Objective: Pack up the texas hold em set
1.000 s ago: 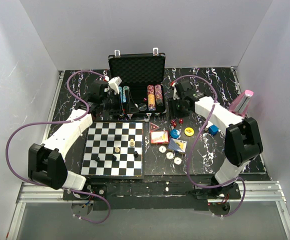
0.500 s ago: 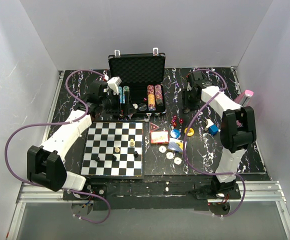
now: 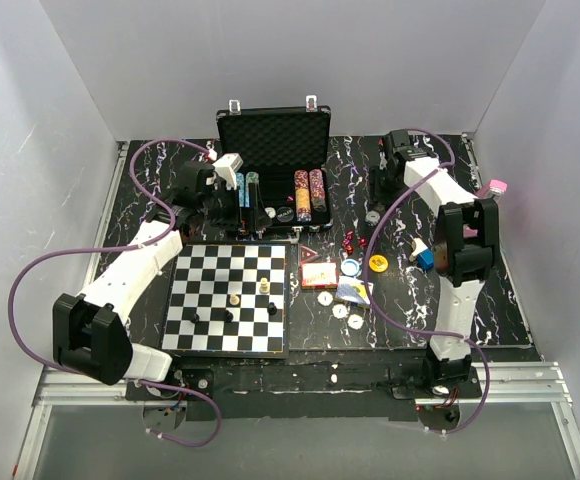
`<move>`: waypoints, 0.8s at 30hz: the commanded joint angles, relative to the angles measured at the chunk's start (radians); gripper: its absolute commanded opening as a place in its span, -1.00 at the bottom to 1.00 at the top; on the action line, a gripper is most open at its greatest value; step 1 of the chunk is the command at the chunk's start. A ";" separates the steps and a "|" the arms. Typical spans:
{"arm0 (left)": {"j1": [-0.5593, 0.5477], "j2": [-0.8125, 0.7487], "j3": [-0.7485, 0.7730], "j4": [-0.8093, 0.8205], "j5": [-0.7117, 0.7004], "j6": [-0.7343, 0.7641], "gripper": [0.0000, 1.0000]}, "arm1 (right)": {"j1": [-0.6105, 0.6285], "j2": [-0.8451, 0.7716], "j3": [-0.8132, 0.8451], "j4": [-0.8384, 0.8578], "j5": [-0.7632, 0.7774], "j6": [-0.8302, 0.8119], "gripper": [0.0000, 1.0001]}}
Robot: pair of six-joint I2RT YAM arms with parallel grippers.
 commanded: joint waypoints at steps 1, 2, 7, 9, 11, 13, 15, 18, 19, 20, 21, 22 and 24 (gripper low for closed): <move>0.004 -0.029 -0.006 0.002 -0.005 0.014 0.96 | 0.005 0.018 0.053 -0.055 0.022 -0.015 -0.97; 0.005 -0.028 -0.006 0.002 -0.005 0.013 0.96 | 0.005 0.016 0.050 -0.052 0.025 -0.015 -0.97; 0.004 -0.022 -0.003 0.011 0.015 0.001 0.96 | 0.017 -0.068 -0.031 0.019 -0.056 -0.059 -0.97; 0.005 -0.008 0.002 0.034 0.050 -0.028 0.96 | 0.039 -0.129 -0.088 0.072 -0.096 -0.110 -0.97; 0.005 0.017 0.006 0.069 0.102 -0.077 0.96 | 0.074 -0.200 -0.143 0.099 -0.148 -0.171 -0.97; 0.004 0.061 0.017 0.106 0.156 -0.143 0.96 | 0.129 -0.244 -0.177 0.105 -0.167 -0.211 -0.97; 0.004 0.113 0.037 0.120 0.205 -0.191 0.96 | 0.184 -0.281 -0.201 0.099 -0.174 -0.282 -0.97; 0.004 0.181 0.072 0.137 0.268 -0.242 0.96 | 0.263 -0.323 -0.220 0.080 -0.194 -0.331 -0.97; 0.004 0.199 0.080 0.141 0.282 -0.254 0.96 | 0.289 -0.329 -0.217 0.065 -0.194 -0.340 -0.97; 0.004 0.221 0.086 0.146 0.292 -0.263 0.96 | 0.307 -0.333 -0.208 0.048 -0.198 -0.343 -0.97; 0.002 0.234 0.092 0.151 0.305 -0.269 0.96 | 0.327 -0.336 -0.195 0.030 -0.213 -0.348 -0.97; 0.004 0.250 0.094 0.154 0.314 -0.277 0.96 | 0.345 -0.339 -0.191 0.016 -0.224 -0.351 -0.97; 0.004 0.265 0.095 0.163 0.329 -0.291 0.96 | 0.376 -0.350 -0.180 -0.007 -0.236 -0.363 -0.97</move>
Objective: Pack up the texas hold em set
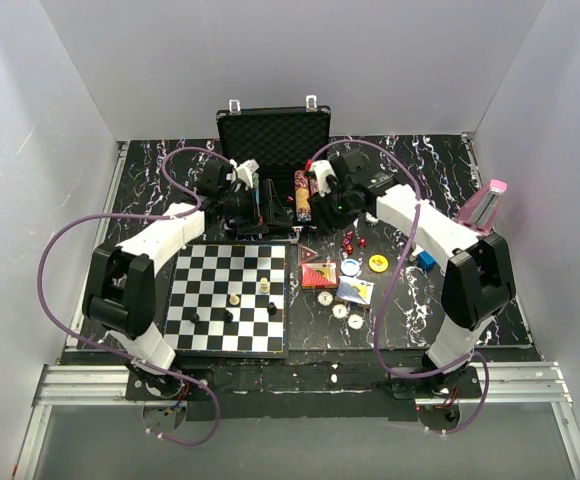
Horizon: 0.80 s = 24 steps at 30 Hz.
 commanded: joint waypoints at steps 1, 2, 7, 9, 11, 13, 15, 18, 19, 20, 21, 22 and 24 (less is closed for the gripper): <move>0.004 0.005 0.039 0.054 0.095 -0.062 0.96 | 0.046 -0.040 0.034 -0.067 -0.052 -0.068 -0.97; 0.004 0.007 0.024 0.074 0.106 -0.076 0.96 | 0.059 -0.048 0.036 -0.074 -0.053 -0.071 -0.97; 0.004 0.015 -0.049 0.236 0.190 -0.177 0.96 | 0.088 -0.073 0.044 -0.110 -0.087 -0.087 -0.97; 0.004 0.028 -0.056 0.270 0.209 -0.211 0.96 | 0.094 -0.085 0.035 -0.111 -0.101 -0.085 -0.97; 0.002 0.044 -0.058 0.290 0.231 -0.229 0.95 | 0.100 -0.094 0.028 -0.108 -0.111 -0.087 -0.97; -0.001 0.050 -0.066 0.312 0.259 -0.240 0.94 | 0.103 -0.097 0.028 -0.113 -0.115 -0.085 -0.97; -0.006 0.062 -0.079 0.370 0.299 -0.277 0.93 | 0.108 -0.099 0.030 -0.117 -0.119 -0.090 -0.97; -0.019 0.088 -0.113 0.505 0.368 -0.364 0.90 | 0.114 -0.097 0.038 -0.125 -0.122 -0.094 -0.97; -0.025 0.099 -0.119 0.525 0.377 -0.379 0.89 | 0.115 -0.097 0.039 -0.126 -0.121 -0.094 -0.97; -0.030 0.113 -0.119 0.536 0.393 -0.389 0.85 | 0.117 -0.097 0.042 -0.131 -0.121 -0.094 -0.97; -0.036 0.125 -0.119 0.552 0.408 -0.398 0.80 | 0.117 -0.097 0.044 -0.131 -0.122 -0.096 -0.97; -0.044 0.134 -0.121 0.581 0.423 -0.412 0.79 | 0.117 -0.097 0.044 -0.131 -0.122 -0.096 -0.97; -0.052 0.142 -0.135 0.647 0.445 -0.456 0.76 | 0.119 -0.096 0.045 -0.129 -0.122 -0.097 -0.97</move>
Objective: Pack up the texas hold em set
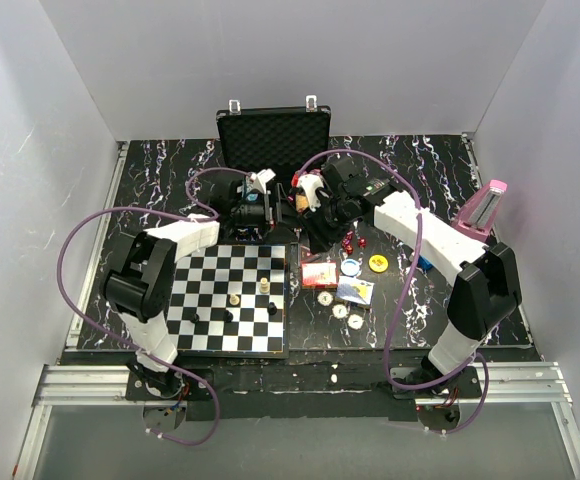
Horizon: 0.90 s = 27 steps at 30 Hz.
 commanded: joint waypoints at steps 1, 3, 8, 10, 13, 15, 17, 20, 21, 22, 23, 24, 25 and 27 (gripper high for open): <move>-0.026 0.007 -0.019 0.173 0.104 -0.100 0.75 | 0.008 -0.032 0.044 -0.010 -0.023 -0.020 -0.97; -0.035 0.007 -0.014 0.158 0.108 -0.087 0.72 | 0.008 -0.029 0.046 -0.012 -0.023 -0.020 -0.97; -0.050 -0.001 -0.035 0.191 0.125 -0.090 0.67 | 0.008 -0.016 0.054 -0.017 -0.021 -0.021 -0.97; -0.055 -0.005 -0.040 0.190 0.126 -0.084 0.61 | 0.008 -0.013 0.058 -0.020 -0.021 -0.021 -0.97; -0.069 -0.001 -0.011 0.077 0.112 0.000 0.55 | 0.010 -0.015 0.060 -0.018 -0.021 -0.021 -0.97; -0.082 0.007 0.015 0.012 0.111 0.044 0.53 | 0.010 -0.013 0.061 -0.020 -0.024 -0.023 -0.97; -0.093 0.008 0.024 0.007 0.112 0.049 0.48 | 0.010 -0.009 0.061 -0.023 -0.023 -0.024 -0.97; -0.098 0.012 0.024 0.032 0.118 0.032 0.19 | 0.011 -0.007 0.060 -0.024 -0.023 -0.023 -0.97; -0.098 0.012 0.021 0.041 0.118 0.028 0.14 | 0.013 -0.007 0.058 -0.023 -0.021 -0.023 -0.97; -0.098 0.013 0.018 0.054 0.123 0.017 0.09 | 0.014 -0.006 0.058 -0.023 -0.021 -0.024 -0.97; -0.099 0.016 0.014 0.080 0.129 -0.001 0.00 | 0.013 -0.007 0.057 -0.021 -0.021 -0.023 -0.97; -0.101 0.021 0.011 0.105 0.138 -0.017 -0.05 | 0.014 -0.006 0.055 -0.020 -0.021 -0.024 -0.97; -0.104 0.024 0.009 0.120 0.146 -0.035 -0.09 | 0.014 -0.006 0.055 -0.020 -0.021 -0.024 -0.97; -0.112 0.030 0.009 0.136 0.157 -0.044 -0.13 | 0.014 -0.004 0.054 -0.018 -0.017 -0.024 -0.97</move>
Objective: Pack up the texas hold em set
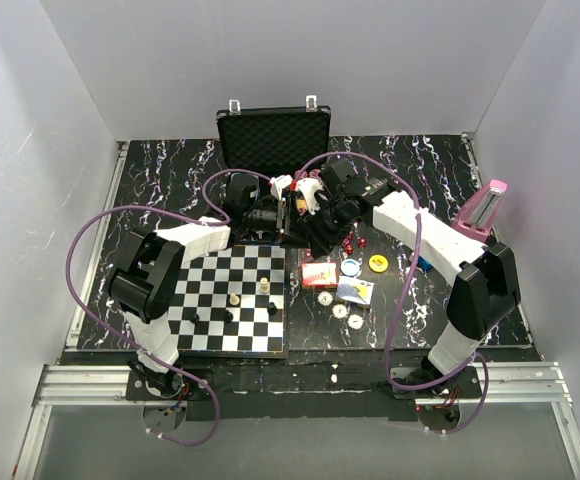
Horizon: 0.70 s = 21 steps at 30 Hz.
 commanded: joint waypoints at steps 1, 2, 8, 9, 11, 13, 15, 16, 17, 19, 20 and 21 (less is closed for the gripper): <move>-0.020 -0.003 0.013 0.059 0.052 -0.031 -0.17 | 0.003 -0.008 0.043 0.036 -0.008 -0.007 -0.97; -0.023 -0.003 0.011 0.063 0.058 -0.031 -0.20 | 0.003 -0.008 0.043 0.038 -0.002 -0.005 -0.97; -0.029 -0.012 0.004 0.077 0.089 -0.040 -0.73 | 0.003 -0.014 0.031 0.061 0.009 -0.004 -0.97; -0.029 -0.014 0.002 0.080 0.089 -0.043 -0.84 | 0.003 -0.014 0.028 0.064 0.013 -0.001 -0.97; -0.029 -0.014 0.005 0.082 0.086 -0.048 -1.00 | 0.003 -0.017 0.019 0.073 0.027 0.004 -0.85; -0.029 -0.017 0.002 0.091 0.080 -0.059 -1.00 | 0.003 -0.025 0.002 0.087 0.036 0.005 -0.46; -0.029 -0.022 -0.001 0.100 0.068 -0.065 -1.00 | 0.003 -0.043 -0.026 0.113 0.039 0.016 -0.04; -0.026 -0.026 -0.001 0.102 0.058 -0.065 -1.00 | 0.003 -0.054 -0.041 0.126 0.039 0.018 0.26; -0.023 -0.029 -0.003 0.103 0.048 -0.066 -1.00 | 0.001 -0.066 -0.062 0.140 0.038 0.025 0.45; -0.014 -0.041 -0.004 0.108 0.029 -0.065 -1.00 | -0.002 -0.083 -0.085 0.162 0.032 0.042 0.65; -0.009 -0.048 -0.004 0.108 0.020 -0.063 -1.00 | -0.006 -0.094 -0.095 0.171 0.021 0.051 0.68; -0.002 -0.054 -0.006 0.110 0.008 -0.062 -1.00 | -0.011 -0.103 -0.104 0.179 0.010 0.060 0.70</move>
